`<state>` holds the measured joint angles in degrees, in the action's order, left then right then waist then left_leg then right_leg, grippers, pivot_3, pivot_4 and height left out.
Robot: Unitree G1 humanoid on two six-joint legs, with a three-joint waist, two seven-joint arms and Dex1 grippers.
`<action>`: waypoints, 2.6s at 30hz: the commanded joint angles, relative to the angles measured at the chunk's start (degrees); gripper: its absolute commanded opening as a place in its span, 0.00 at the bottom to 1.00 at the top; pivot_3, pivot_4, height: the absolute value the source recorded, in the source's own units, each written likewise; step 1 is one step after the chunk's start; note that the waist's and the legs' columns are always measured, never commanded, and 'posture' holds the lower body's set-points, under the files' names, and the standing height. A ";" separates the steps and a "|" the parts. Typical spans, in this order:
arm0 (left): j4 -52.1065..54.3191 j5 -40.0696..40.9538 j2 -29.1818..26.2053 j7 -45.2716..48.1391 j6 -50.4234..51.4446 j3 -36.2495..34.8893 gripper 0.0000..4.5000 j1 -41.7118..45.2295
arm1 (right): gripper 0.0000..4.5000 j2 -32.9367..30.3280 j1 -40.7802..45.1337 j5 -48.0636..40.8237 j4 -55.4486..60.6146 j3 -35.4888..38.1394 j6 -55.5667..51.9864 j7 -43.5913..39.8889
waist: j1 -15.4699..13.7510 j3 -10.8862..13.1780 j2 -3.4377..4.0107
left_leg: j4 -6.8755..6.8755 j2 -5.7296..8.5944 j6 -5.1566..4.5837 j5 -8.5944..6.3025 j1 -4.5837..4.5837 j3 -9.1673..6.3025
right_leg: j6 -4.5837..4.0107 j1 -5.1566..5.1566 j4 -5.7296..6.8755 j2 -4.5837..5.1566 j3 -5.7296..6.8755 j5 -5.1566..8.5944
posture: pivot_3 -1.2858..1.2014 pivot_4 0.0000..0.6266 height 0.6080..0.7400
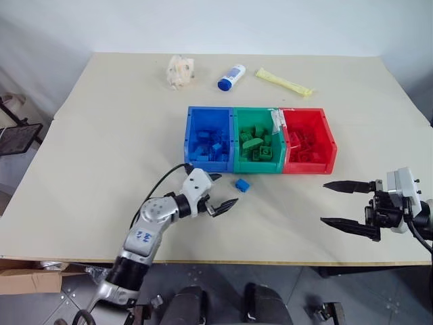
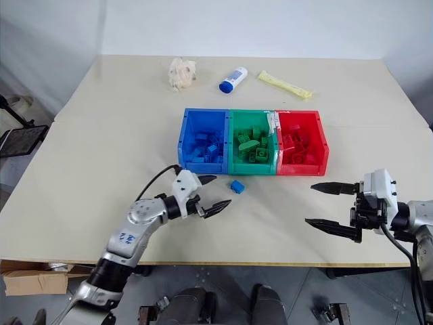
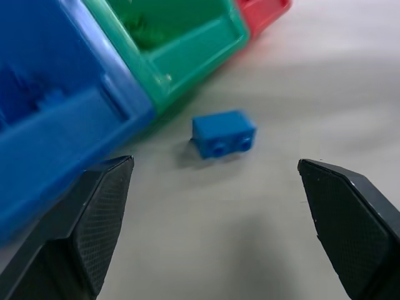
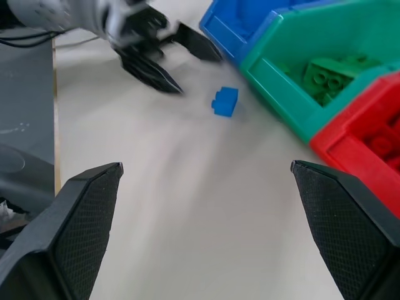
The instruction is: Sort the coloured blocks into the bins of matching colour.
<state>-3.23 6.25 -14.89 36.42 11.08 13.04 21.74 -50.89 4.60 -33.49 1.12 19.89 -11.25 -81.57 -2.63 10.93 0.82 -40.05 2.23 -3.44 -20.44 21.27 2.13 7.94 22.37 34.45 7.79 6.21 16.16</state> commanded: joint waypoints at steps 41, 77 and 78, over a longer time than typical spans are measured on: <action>-12.56 -5.97 7.02 2.24 -2.86 4.06 0.36 11.09 | 1.00 0.96 -6.72 -4.62 7.87 5.12 -0.21 7.79 | -1.67 -0.01 0.01 | -0.07 0.08 -0.05 0.03 -0.02 -0.02 | 0.02 -0.08 -0.03 0.05 0.05 -0.01 | 0.52 0.24 1.00; -8.75 11.46 -13.16 23.79 5.04 -11.72 0.99 19.02 | 1.00 -1.87 11.53 -0.62 -9.61 -1.24 1.94 -0.43 | 1.28 0.02 -0.03 | 0.03 -0.05 -0.04 0.03 0.03 -0.02 | 0.03 0.07 0.10 -0.12 0.14 -0.01 | 0.52 0.24 1.00; -8.97 12.25 -14.90 25.35 5.32 -12.68 0.99 18.24 | 1.00 -2.48 12.83 -0.25 -11.66 -1.68 2.39 -2.20 | 1.22 0.02 -0.03 | 0.02 -0.05 -0.03 0.03 0.03 -0.03 | 0.03 0.07 0.10 -0.12 0.14 -0.01 | 0.52 0.24 1.00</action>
<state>-14.16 16.30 -28.09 58.98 16.07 2.10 39.87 -51.44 16.24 -33.86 -9.15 17.83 -10.13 -81.38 -1.41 10.95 0.79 -40.06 2.18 -3.48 -20.41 21.31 2.10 7.97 22.43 34.55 7.68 6.35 16.15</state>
